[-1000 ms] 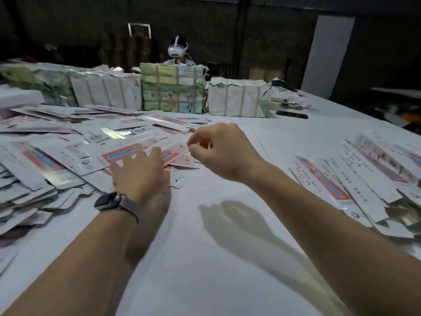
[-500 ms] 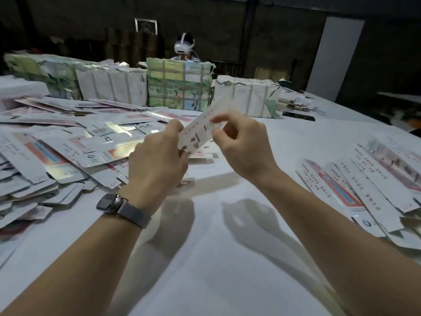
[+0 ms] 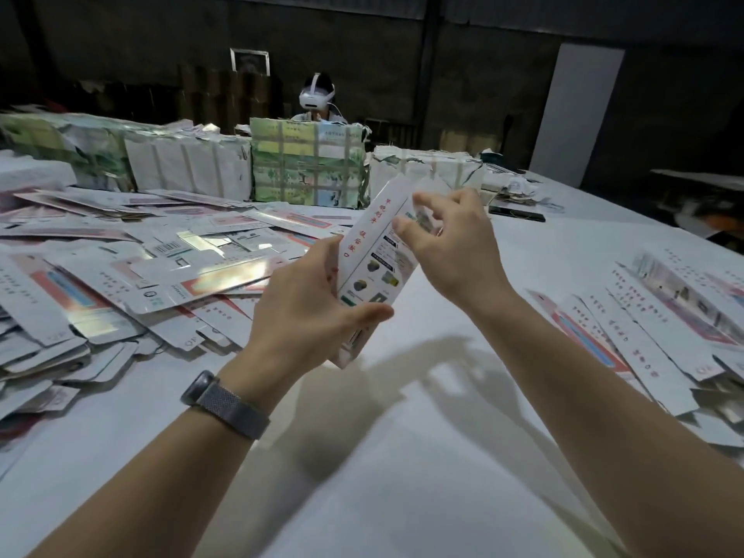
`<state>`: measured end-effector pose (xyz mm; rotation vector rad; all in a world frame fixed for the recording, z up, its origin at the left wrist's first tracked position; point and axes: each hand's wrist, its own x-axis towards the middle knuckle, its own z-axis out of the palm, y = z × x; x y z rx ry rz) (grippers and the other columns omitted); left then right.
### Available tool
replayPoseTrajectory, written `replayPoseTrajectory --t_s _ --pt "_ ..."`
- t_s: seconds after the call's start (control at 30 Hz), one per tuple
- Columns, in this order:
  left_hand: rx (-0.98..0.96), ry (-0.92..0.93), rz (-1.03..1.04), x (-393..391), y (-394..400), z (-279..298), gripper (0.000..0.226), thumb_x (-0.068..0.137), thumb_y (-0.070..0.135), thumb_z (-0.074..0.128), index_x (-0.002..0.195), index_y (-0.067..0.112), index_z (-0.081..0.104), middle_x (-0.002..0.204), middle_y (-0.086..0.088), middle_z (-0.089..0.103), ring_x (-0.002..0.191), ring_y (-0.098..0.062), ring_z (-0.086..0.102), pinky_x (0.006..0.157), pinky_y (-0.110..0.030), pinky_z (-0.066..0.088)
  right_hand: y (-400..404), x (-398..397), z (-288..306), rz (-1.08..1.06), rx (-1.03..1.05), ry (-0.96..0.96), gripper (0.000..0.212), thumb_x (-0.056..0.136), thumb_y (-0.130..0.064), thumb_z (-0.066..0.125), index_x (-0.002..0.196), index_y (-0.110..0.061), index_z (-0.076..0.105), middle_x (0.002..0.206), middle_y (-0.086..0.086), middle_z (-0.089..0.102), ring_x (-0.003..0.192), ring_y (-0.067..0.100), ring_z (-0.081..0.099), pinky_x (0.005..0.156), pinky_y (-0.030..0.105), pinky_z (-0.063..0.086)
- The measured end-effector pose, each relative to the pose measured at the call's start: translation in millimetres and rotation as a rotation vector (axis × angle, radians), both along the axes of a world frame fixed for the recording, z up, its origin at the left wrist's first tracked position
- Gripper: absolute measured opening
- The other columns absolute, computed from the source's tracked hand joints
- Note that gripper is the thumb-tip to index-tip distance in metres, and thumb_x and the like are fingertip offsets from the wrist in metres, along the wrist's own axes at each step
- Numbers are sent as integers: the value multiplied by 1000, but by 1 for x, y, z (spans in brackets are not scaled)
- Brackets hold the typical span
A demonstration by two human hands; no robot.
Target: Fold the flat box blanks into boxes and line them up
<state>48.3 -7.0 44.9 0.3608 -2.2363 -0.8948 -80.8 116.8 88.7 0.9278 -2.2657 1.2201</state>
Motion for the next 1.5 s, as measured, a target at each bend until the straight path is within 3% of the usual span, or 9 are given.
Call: replayPoseTrajectory --t_s 0.17,0.3,0.4,0.57,0.73,0.97,1.13,1.27,1.5 --pt "-128 -33 -175 -1 1 -6 58 86 5 67 111 46 36 89 19 63 79 -17 68 70 -42 56 0 6 2 86 -74 -14 56 92 -44 63 144 -28 49 111 -3 41 99 11 50 85 23 48" --pt "-122 0 -320 0 4 -10 75 82 -7 48 125 50 24 127 9 50 92 -6 60 69 -16 42 1 15 4 345 -207 -265 67 88 -60 52 148 -36 36 116 -6 56 98 12 63 71 26 52" --pt "-103 -33 -390 0 7 -12 84 78 13 56 140 58 20 148 11 34 125 -18 48 86 -27 43 3 17 4 406 -333 -333 56 95 -33 58 146 -27 37 109 1 62 81 15 71 60 23 52" --pt "164 143 -382 0 18 -2 59 83 60 70 130 61 34 134 9 42 114 -13 60 78 -23 58 9 12 4 388 -449 -363 38 101 -9 44 131 -33 40 108 13 66 92 21 71 64 28 58" --pt "579 207 -433 0 10 1 76 83 5 74 140 40 38 109 0 67 103 -17 72 73 -34 63 9 17 3 511 -332 -395 35 101 -4 42 125 -27 54 112 5 65 96 21 69 62 28 58" --pt "692 145 -582 0 19 2 88 91 -18 32 125 60 53 119 0 70 106 -24 71 77 -47 63 5 19 1 176 -97 -48 35 96 -31 62 131 -28 64 103 -9 47 89 5 52 80 15 43" --pt "733 102 -637 2 23 3 60 87 14 48 133 52 49 113 -4 71 95 -35 74 73 -45 61 3 26 -2 261 -188 -29 31 91 -30 69 120 -20 72 83 -8 61 70 7 58 68 32 56" --pt "747 35 -616 8 24 3 60 100 66 26 132 27 59 115 -4 73 96 -38 72 74 -46 61 5 23 -4 298 -273 -132 21 88 -26 74 106 -16 75 54 -24 51 54 -1 50 57 15 44" --pt "687 -115 -661 10 20 6 70 99 67 19 130 20 61 109 -11 74 82 -26 71 74 -41 60 30 10 26 454 -83 -272 22 93 -26 68 78 -13 60 85 19 72 50 0 52 47 12 38"
